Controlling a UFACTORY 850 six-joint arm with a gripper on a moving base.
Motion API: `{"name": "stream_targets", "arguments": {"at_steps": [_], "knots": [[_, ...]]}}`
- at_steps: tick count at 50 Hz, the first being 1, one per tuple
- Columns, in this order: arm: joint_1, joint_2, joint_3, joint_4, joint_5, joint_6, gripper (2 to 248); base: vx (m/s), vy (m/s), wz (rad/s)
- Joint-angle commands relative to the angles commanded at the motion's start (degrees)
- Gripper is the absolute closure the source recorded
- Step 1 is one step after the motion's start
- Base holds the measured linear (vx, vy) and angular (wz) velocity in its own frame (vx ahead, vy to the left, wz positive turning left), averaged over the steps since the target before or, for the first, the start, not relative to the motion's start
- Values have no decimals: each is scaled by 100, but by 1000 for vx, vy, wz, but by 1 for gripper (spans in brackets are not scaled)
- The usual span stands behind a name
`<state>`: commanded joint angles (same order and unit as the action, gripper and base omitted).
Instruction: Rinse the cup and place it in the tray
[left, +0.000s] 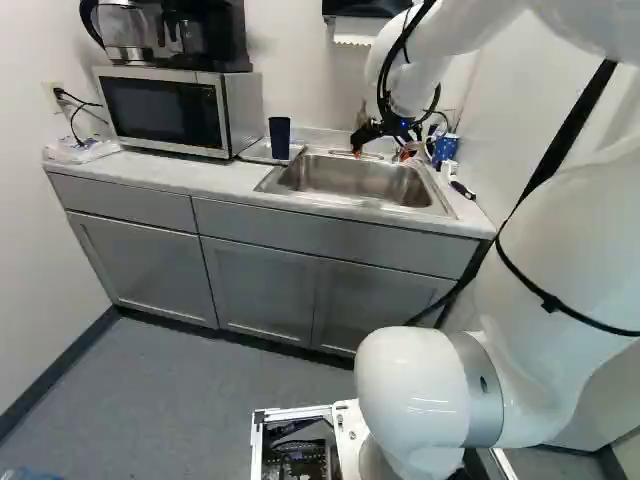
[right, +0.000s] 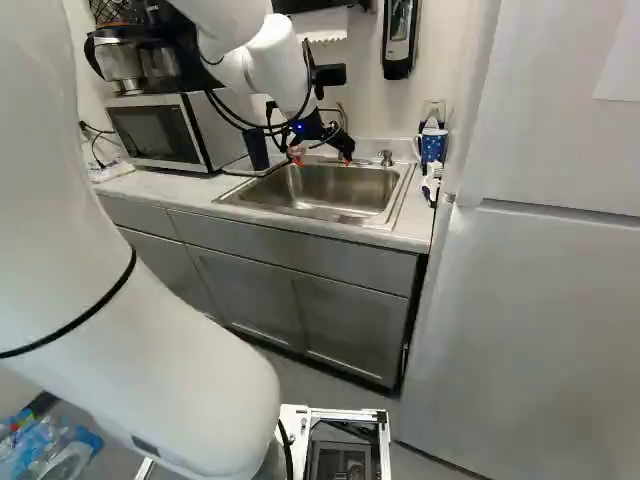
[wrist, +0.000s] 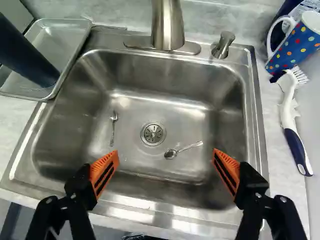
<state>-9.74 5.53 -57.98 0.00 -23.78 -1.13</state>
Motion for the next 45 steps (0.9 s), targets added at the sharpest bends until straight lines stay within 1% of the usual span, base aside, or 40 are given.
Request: {"name": "stream_targets", "arguments": {"at_steps": [45], "knots": [[0,0,0,0,0,0,3,-1,2,7]]}}
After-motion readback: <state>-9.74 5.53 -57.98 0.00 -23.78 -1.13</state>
